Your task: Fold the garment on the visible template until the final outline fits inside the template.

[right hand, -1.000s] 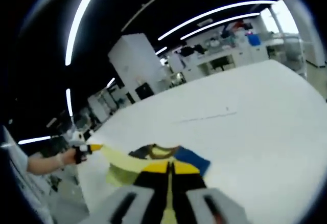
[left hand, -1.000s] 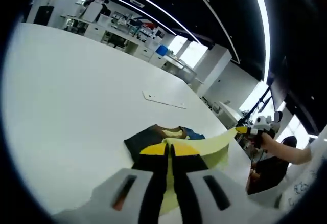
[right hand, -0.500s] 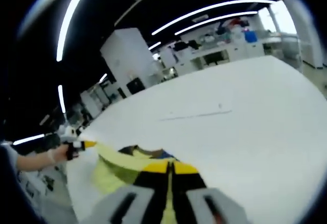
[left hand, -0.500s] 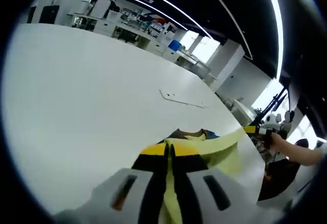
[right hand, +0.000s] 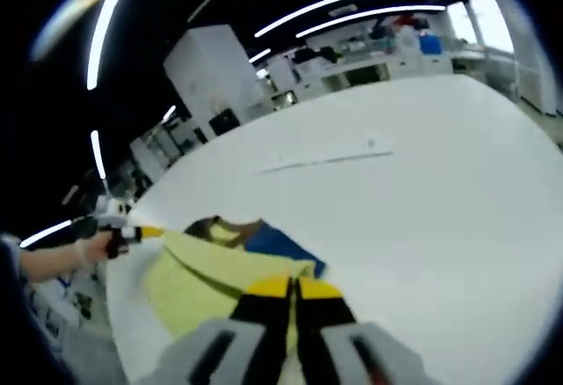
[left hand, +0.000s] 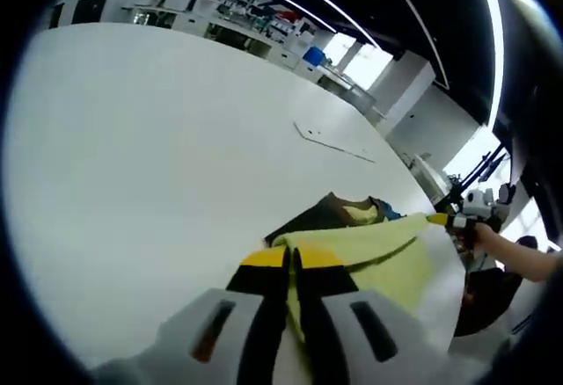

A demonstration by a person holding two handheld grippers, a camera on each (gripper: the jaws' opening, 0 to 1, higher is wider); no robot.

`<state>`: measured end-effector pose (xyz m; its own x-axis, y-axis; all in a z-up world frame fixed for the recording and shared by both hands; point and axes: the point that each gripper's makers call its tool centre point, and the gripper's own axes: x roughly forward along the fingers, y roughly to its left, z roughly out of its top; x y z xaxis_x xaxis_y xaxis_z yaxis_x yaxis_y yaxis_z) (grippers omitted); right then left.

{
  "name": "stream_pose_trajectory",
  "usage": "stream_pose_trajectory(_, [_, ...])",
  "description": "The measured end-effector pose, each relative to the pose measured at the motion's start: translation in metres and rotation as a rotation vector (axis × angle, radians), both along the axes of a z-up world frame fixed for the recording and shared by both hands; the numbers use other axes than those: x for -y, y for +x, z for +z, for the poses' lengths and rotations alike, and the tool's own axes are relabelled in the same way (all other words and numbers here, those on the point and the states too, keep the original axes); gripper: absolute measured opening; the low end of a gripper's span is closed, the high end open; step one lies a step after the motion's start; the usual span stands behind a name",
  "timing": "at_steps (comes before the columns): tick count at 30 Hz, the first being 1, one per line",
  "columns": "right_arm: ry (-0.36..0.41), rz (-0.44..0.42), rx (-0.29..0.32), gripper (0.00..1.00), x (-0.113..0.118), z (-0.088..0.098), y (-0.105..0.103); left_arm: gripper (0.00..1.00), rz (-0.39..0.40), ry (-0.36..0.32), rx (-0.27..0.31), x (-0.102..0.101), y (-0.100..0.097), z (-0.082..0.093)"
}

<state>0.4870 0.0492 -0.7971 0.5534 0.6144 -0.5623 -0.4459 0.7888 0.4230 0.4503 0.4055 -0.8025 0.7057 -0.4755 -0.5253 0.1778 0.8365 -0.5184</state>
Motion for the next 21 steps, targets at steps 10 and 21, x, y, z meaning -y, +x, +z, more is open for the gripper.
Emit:
stream_pose_trajectory(10, [-0.046, 0.043, 0.027, 0.0, 0.001, -0.002, -0.001, 0.0, -0.056, 0.026, 0.034, -0.004, 0.003, 0.0])
stream_pose_trajectory(21, [-0.089, 0.082, 0.097, 0.26, 0.012, 0.015, -0.01, 0.13, -0.067, 0.059, 0.093, -0.009, -0.005, 0.013])
